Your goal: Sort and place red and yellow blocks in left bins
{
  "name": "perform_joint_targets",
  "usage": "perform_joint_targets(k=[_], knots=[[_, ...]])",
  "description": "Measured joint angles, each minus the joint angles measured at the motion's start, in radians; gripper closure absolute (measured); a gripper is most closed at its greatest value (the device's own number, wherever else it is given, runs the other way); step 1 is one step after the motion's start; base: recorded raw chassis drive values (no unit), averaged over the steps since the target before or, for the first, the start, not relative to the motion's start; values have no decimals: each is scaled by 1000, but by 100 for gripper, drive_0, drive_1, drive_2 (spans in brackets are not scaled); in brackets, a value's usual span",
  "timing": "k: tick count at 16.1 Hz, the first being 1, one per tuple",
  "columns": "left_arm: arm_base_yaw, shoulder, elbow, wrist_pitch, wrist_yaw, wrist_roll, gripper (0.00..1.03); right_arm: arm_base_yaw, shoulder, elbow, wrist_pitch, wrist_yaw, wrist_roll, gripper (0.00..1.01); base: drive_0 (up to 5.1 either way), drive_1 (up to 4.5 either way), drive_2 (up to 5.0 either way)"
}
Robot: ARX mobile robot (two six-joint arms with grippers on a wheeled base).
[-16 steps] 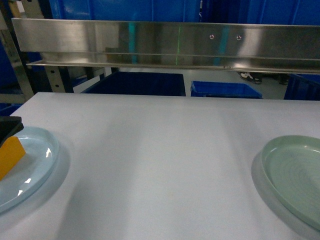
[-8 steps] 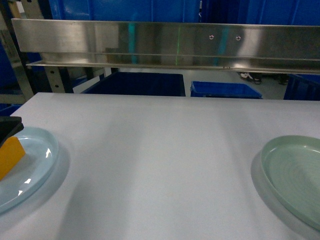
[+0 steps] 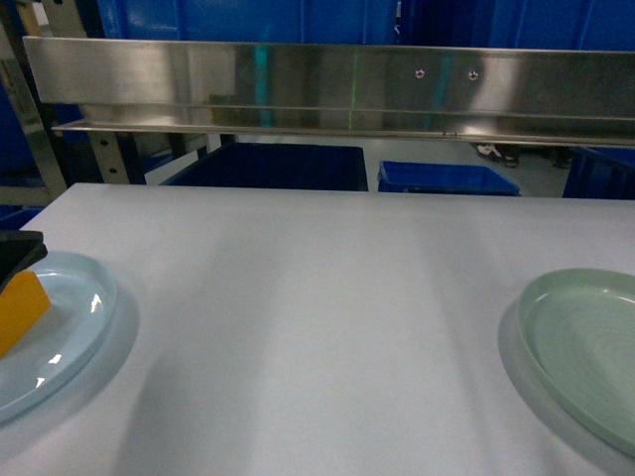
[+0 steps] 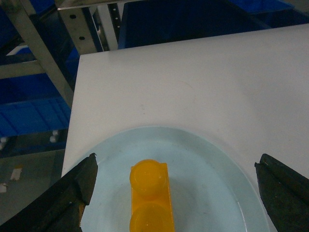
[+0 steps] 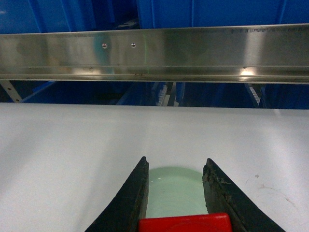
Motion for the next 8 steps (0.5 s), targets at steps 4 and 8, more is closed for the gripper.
perform_joint_targets(k=[4, 8], knots=[[0, 0, 0, 0, 0, 0, 5, -1, 8, -2, 9, 2, -12, 73, 0, 0, 0], [0, 0, 0, 0, 0, 0, 5, 0, 19, -2, 27, -14, -17, 73, 0, 0, 0]])
